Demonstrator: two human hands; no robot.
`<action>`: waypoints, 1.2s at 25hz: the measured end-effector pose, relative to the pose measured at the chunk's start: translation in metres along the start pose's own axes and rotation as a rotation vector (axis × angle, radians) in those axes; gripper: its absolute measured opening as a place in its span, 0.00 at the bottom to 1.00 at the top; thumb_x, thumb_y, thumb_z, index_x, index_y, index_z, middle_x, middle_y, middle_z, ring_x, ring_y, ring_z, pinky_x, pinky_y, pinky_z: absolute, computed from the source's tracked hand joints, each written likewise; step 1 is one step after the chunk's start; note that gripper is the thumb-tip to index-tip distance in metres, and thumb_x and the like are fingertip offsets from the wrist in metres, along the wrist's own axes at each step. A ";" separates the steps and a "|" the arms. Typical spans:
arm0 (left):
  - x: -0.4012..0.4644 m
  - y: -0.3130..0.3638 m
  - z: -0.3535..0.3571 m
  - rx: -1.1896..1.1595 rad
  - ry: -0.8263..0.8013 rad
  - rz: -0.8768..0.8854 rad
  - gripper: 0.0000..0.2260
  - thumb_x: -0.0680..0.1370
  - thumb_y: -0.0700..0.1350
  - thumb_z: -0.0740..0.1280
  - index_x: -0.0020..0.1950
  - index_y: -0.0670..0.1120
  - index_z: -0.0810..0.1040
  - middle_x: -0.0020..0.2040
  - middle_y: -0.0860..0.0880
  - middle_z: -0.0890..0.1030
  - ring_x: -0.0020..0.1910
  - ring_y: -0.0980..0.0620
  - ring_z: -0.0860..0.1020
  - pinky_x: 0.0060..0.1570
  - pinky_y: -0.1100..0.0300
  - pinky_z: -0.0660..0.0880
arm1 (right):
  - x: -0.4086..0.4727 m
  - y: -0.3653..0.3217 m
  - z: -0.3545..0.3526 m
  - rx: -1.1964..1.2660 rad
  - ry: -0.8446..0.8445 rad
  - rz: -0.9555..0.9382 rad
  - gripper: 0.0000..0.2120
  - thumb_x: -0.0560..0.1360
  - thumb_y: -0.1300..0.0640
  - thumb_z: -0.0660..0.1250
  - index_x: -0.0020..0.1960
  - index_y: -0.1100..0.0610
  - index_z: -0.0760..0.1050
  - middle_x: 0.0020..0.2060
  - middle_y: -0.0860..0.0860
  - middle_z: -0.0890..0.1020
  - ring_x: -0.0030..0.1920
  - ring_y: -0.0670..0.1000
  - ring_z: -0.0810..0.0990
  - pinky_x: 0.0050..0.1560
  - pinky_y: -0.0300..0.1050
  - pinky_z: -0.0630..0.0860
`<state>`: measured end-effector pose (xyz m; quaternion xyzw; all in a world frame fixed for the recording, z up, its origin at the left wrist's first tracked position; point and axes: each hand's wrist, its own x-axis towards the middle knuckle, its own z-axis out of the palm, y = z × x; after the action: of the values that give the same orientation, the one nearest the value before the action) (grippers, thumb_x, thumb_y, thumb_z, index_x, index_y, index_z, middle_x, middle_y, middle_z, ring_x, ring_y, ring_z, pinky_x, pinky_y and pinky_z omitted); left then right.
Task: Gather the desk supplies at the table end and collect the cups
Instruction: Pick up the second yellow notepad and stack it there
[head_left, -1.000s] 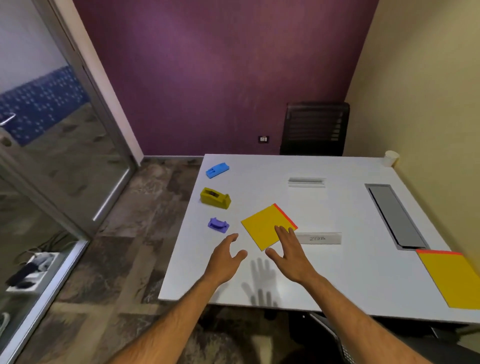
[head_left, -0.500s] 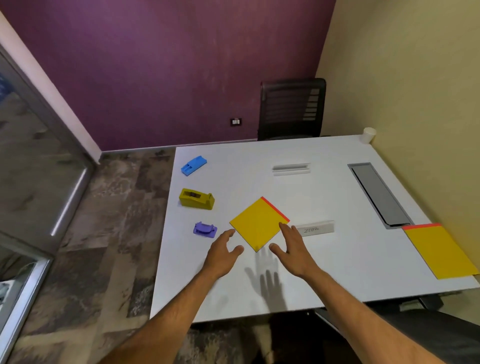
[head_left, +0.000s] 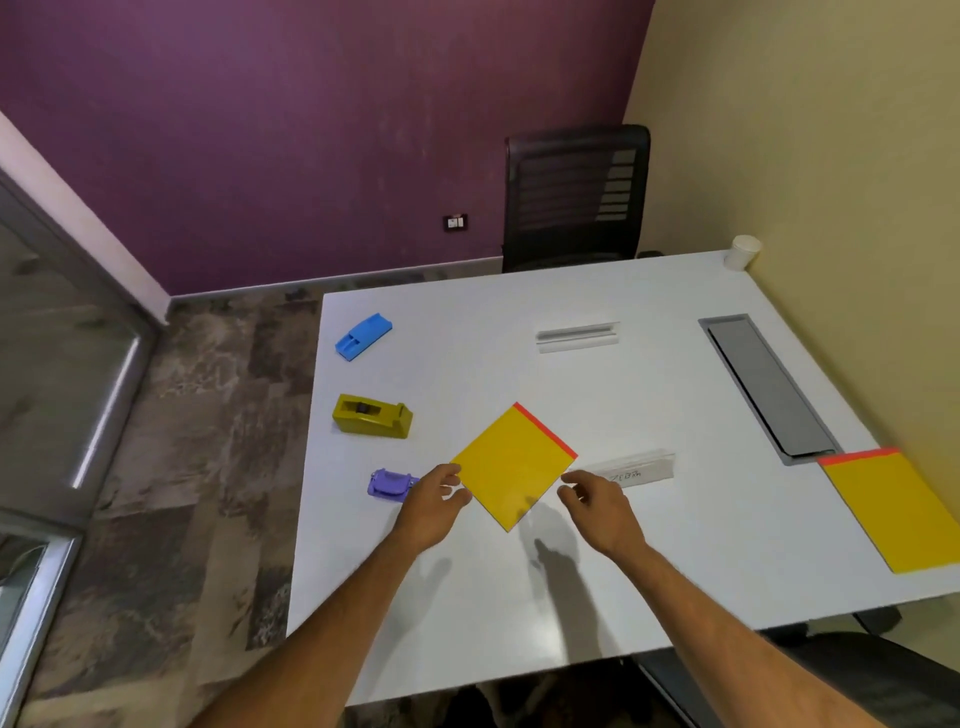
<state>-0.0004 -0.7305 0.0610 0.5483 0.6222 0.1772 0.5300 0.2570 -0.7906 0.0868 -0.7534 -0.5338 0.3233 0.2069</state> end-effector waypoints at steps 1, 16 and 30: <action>0.012 0.001 -0.002 0.023 -0.024 0.001 0.20 0.79 0.42 0.71 0.70 0.45 0.73 0.64 0.46 0.78 0.62 0.47 0.77 0.56 0.58 0.74 | 0.009 0.001 0.002 -0.001 -0.002 0.027 0.15 0.79 0.49 0.64 0.61 0.53 0.80 0.48 0.50 0.86 0.48 0.50 0.82 0.50 0.45 0.75; 0.153 -0.024 0.008 0.416 -0.092 -0.029 0.22 0.77 0.44 0.70 0.71 0.47 0.73 0.69 0.45 0.75 0.65 0.43 0.76 0.63 0.50 0.74 | 0.133 0.037 0.024 -0.197 0.004 0.224 0.12 0.73 0.52 0.66 0.54 0.54 0.81 0.44 0.51 0.84 0.54 0.57 0.74 0.48 0.52 0.76; 0.183 -0.060 0.054 0.804 -0.025 0.018 0.30 0.76 0.48 0.74 0.75 0.46 0.65 0.66 0.44 0.71 0.62 0.46 0.73 0.54 0.56 0.77 | 0.195 0.078 0.087 -0.762 -0.153 0.151 0.22 0.75 0.49 0.64 0.66 0.57 0.73 0.63 0.58 0.77 0.67 0.64 0.68 0.73 0.67 0.51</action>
<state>0.0461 -0.6114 -0.0927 0.7195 0.6305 -0.0823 0.2794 0.2905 -0.6379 -0.0781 -0.7872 -0.5725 0.1714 -0.1523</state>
